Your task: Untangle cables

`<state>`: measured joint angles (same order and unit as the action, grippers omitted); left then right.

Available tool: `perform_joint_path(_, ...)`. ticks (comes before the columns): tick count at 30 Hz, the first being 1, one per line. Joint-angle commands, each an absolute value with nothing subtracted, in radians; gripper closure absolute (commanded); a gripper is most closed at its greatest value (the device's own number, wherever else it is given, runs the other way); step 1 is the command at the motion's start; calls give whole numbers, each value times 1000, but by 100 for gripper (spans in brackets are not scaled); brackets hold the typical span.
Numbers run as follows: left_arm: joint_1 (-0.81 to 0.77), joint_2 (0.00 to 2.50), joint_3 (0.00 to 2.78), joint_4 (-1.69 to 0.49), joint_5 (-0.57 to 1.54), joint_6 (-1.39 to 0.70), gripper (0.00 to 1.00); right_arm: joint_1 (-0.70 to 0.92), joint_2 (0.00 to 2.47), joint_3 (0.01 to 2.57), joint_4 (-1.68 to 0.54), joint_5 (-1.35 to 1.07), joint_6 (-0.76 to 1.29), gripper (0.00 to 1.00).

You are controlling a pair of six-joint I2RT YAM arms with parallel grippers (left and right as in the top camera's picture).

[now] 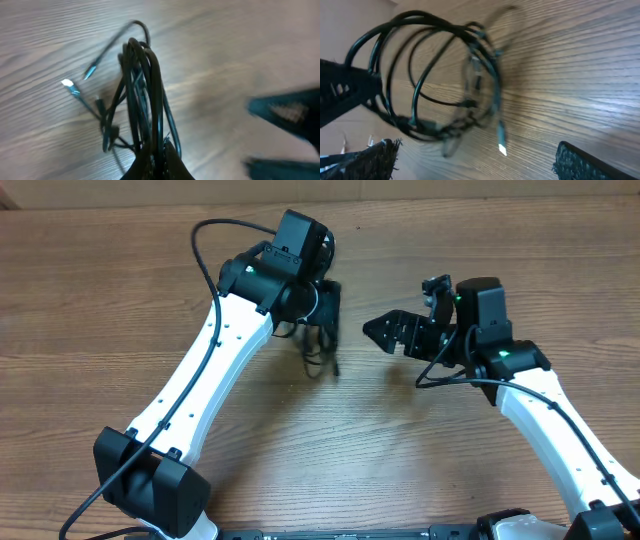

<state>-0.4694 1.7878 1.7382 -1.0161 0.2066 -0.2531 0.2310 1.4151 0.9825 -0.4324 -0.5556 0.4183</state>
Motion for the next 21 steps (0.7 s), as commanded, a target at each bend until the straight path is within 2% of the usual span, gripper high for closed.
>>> perform_joint_path(1, -469, 1765, 1753, -987, 430, -69, 96, 266, 1417, 981, -416, -513, 418, 4)
perform_joint_path(4, -469, 1765, 1753, -975, 451, -55, 96, 282, 1418, 981, -415, -498, 420, 9)
perform_joint_path(10, -470, 1765, 1753, -952, 522, -55, 95, 289, 1454, 981, -393, -479, 546, 13)
perform_joint_path(12, -469, 1765, 1753, -937, 548, -55, 96, 289, 1504, 981, -392, -470, 554, 36)
perform_joint_path(13, -469, 1765, 1753, -933, 551, -55, 96, 289, 1514, 981, -395, -459, 554, 42)
perform_joint_path(15, -467, 1765, 1753, -933, 550, -54, 96, 289, 1555, 981, -433, -348, 554, 78)
perform_joint_path(16, -458, 1765, 1753, -934, 550, -55, 96, 287, 1563, 981, -464, -278, 554, 91)
perform_joint_path(17, -451, 1764, 1753, -934, 549, -55, 96, 283, 1563, 981, -490, -221, 555, 96)
perform_joint_path(21, -364, 1744, 1753, -935, 534, -55, 96, 217, 1552, 982, -642, 57, 659, 96)
